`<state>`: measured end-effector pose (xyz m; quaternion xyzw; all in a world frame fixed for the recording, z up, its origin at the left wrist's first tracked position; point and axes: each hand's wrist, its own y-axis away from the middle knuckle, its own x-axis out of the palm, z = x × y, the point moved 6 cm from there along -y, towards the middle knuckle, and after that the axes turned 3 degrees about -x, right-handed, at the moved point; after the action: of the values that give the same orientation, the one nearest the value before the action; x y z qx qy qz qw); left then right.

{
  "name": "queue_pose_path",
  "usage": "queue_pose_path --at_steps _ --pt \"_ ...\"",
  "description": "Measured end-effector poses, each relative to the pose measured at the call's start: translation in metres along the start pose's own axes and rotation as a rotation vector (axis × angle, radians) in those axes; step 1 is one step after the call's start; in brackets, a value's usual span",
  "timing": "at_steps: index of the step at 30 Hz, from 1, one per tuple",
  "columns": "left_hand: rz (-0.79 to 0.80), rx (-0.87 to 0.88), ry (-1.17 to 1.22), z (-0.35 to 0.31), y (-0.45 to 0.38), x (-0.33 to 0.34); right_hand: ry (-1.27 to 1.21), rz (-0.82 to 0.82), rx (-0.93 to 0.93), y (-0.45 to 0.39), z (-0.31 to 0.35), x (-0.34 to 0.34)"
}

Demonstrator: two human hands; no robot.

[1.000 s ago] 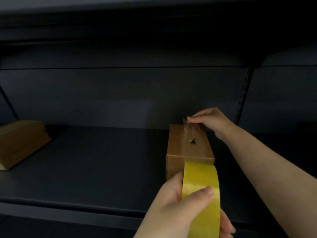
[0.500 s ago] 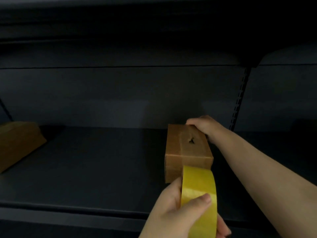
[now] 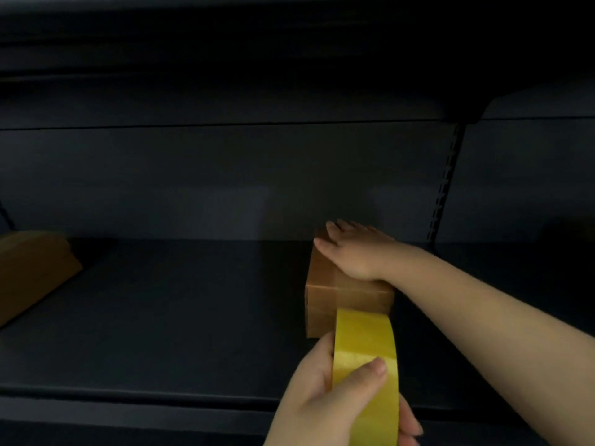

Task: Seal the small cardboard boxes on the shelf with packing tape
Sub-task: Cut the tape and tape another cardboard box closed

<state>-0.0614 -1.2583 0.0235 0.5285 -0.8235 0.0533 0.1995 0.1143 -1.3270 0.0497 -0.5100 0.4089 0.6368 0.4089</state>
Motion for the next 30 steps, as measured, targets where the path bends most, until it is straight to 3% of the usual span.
queue_pose_path --at_steps 9,14,17,24,30 --pt "-0.009 0.005 -0.045 -0.002 -0.001 -0.003 -0.215 -0.080 0.225 -0.038 -0.031 -0.018" --pt "0.012 0.009 -0.012 0.001 -0.005 -0.006 -0.031 -0.145 0.086 0.007 0.002 -0.024" --pt "-0.004 0.020 -0.067 0.001 -0.009 -0.009 0.105 -0.024 -0.050 0.025 0.019 0.003" --pt "-0.074 -0.035 -0.173 -0.002 -0.013 -0.010 -0.196 -0.022 0.140 -0.041 -0.035 -0.008" --pt "-0.087 -0.019 -0.126 0.001 -0.011 -0.009 -0.542 0.243 0.224 -0.057 -0.056 0.003"
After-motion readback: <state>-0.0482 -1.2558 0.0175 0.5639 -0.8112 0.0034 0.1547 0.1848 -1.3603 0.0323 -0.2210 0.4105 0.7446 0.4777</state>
